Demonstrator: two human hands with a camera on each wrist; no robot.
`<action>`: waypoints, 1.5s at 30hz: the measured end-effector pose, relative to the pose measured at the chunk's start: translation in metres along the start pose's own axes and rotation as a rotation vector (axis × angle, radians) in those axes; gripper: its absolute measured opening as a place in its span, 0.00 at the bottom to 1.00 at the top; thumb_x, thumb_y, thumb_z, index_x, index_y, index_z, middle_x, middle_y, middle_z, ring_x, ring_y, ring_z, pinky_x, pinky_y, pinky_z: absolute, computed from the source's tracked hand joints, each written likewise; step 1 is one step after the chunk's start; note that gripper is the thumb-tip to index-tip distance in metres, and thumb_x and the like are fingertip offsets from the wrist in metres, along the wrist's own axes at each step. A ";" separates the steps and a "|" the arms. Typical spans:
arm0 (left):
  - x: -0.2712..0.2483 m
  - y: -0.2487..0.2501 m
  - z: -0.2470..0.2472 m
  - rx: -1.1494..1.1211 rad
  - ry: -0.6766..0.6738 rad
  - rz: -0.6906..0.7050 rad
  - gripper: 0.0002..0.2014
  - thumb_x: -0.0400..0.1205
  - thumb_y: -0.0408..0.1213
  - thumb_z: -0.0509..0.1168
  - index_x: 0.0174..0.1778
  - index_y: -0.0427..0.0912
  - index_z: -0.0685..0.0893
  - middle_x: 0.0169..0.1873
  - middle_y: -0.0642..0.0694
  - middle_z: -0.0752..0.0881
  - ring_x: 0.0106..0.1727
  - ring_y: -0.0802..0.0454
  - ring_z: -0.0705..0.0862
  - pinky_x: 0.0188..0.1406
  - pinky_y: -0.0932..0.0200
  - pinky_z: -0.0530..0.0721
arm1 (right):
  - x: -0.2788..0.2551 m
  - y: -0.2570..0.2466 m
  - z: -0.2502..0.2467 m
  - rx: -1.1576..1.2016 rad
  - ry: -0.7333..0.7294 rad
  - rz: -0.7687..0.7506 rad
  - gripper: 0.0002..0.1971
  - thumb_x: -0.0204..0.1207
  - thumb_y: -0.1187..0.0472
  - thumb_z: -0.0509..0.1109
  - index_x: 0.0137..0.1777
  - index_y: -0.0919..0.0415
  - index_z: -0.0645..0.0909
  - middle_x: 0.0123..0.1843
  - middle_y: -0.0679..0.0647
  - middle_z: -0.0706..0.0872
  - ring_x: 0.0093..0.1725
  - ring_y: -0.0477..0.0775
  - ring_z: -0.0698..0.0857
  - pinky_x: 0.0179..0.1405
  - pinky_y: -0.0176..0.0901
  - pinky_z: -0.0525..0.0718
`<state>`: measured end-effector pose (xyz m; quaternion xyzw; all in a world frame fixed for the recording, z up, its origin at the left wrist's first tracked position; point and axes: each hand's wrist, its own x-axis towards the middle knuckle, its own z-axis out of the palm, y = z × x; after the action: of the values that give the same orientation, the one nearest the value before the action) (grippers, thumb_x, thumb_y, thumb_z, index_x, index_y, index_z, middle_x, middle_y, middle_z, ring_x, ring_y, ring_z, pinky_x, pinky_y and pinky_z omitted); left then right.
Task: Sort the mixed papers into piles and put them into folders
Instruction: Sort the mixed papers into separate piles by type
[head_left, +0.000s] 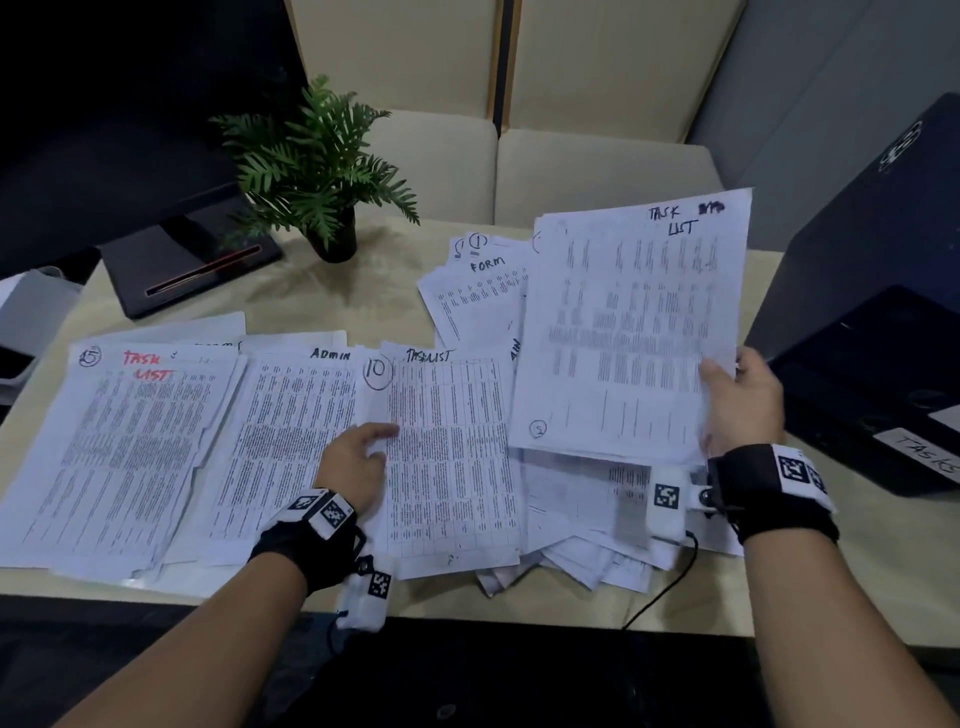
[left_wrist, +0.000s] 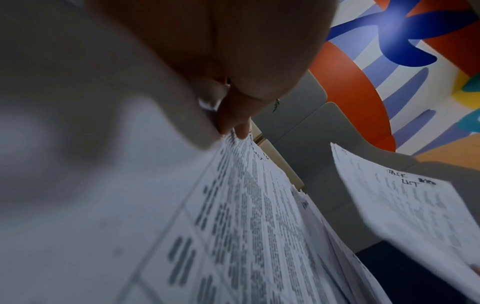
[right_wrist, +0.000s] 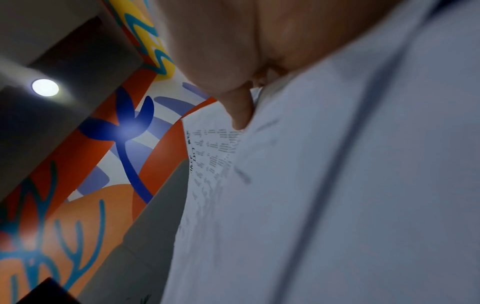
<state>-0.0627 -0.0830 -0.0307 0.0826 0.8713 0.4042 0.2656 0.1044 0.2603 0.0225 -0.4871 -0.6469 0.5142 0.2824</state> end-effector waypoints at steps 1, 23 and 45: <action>0.000 0.000 0.001 -0.007 0.000 -0.009 0.18 0.82 0.24 0.58 0.56 0.53 0.84 0.69 0.47 0.80 0.66 0.39 0.81 0.67 0.42 0.79 | -0.004 0.003 0.003 -0.008 -0.032 0.017 0.04 0.74 0.56 0.67 0.43 0.54 0.81 0.41 0.49 0.87 0.40 0.54 0.85 0.44 0.50 0.83; -0.001 0.014 0.013 0.046 -0.094 -0.155 0.22 0.86 0.44 0.61 0.62 0.25 0.78 0.60 0.27 0.83 0.59 0.30 0.83 0.56 0.45 0.81 | -0.048 0.060 0.025 -0.267 0.063 0.207 0.13 0.81 0.67 0.62 0.33 0.60 0.73 0.31 0.52 0.76 0.34 0.55 0.72 0.29 0.37 0.67; -0.008 0.017 0.000 -0.115 -0.081 0.019 0.10 0.82 0.34 0.66 0.59 0.45 0.81 0.48 0.50 0.88 0.36 0.60 0.85 0.29 0.68 0.81 | -0.099 0.036 0.091 -0.385 -0.458 0.121 0.07 0.80 0.54 0.69 0.48 0.57 0.77 0.41 0.46 0.81 0.41 0.50 0.80 0.38 0.39 0.74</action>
<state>-0.0577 -0.0745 -0.0144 0.0918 0.8344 0.4524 0.3011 0.0735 0.1339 -0.0260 -0.4408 -0.7490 0.4946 0.0006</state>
